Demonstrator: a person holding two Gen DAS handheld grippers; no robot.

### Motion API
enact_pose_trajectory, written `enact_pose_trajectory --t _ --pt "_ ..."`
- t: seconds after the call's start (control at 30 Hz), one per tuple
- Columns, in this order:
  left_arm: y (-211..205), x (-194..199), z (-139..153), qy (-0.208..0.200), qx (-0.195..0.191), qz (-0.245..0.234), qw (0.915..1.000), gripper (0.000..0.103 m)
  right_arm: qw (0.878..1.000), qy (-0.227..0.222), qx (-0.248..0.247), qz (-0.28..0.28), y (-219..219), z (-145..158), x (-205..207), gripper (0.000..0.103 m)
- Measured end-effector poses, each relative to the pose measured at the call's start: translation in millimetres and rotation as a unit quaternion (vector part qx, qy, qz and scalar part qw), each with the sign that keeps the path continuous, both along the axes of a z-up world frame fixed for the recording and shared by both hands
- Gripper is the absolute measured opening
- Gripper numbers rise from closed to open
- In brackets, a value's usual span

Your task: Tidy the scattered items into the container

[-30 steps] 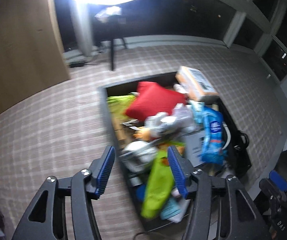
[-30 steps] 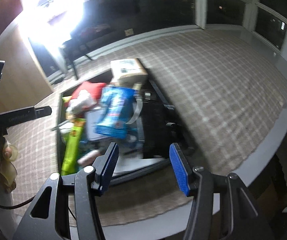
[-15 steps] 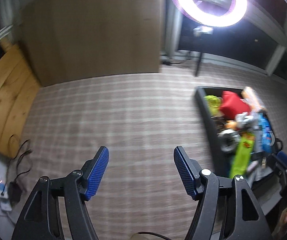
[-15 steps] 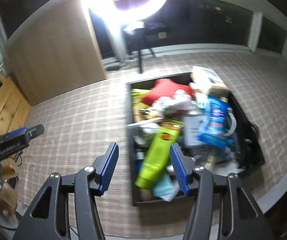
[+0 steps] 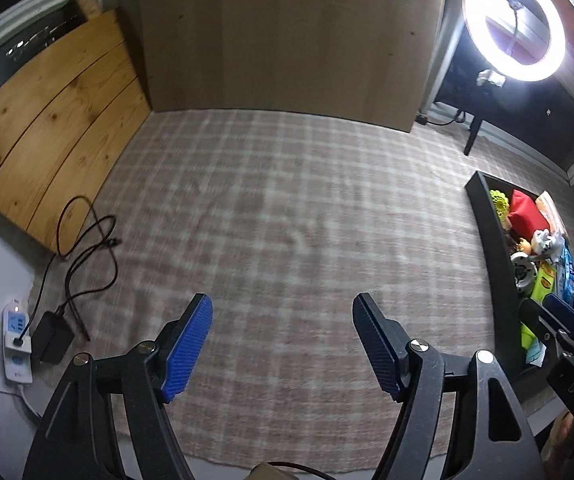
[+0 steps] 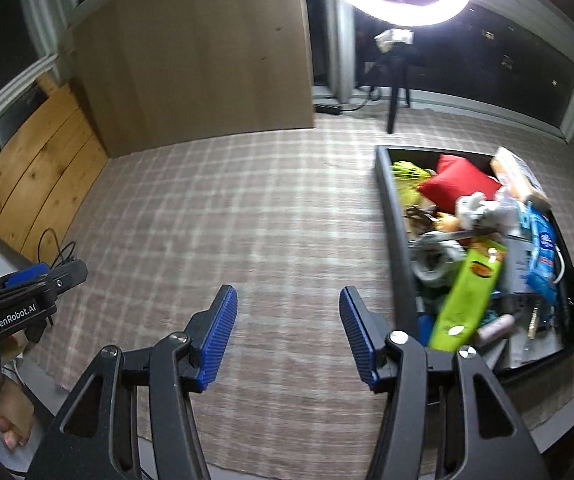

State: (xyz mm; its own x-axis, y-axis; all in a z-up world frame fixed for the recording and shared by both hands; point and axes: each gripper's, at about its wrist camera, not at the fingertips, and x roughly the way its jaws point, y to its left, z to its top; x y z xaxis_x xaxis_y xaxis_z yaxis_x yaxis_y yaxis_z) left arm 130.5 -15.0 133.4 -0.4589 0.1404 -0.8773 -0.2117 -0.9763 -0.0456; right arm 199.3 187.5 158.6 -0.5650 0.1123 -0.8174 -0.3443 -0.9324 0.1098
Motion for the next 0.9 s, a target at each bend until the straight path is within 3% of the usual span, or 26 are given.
enact_pose_trajectory --t 0.37,0.9 --pt "-30 -8 -6 0.001 -0.008 0.002 1.0 0.072 1.0 0.001 0.007 0.014 -44 -4 -21 0.055" --pt "-29 -15 -14 -0.009 -0.008 0.004 0.9999 0.076 1.0 -0.008 0.005 0.001 -47 -11 -26 0.057"
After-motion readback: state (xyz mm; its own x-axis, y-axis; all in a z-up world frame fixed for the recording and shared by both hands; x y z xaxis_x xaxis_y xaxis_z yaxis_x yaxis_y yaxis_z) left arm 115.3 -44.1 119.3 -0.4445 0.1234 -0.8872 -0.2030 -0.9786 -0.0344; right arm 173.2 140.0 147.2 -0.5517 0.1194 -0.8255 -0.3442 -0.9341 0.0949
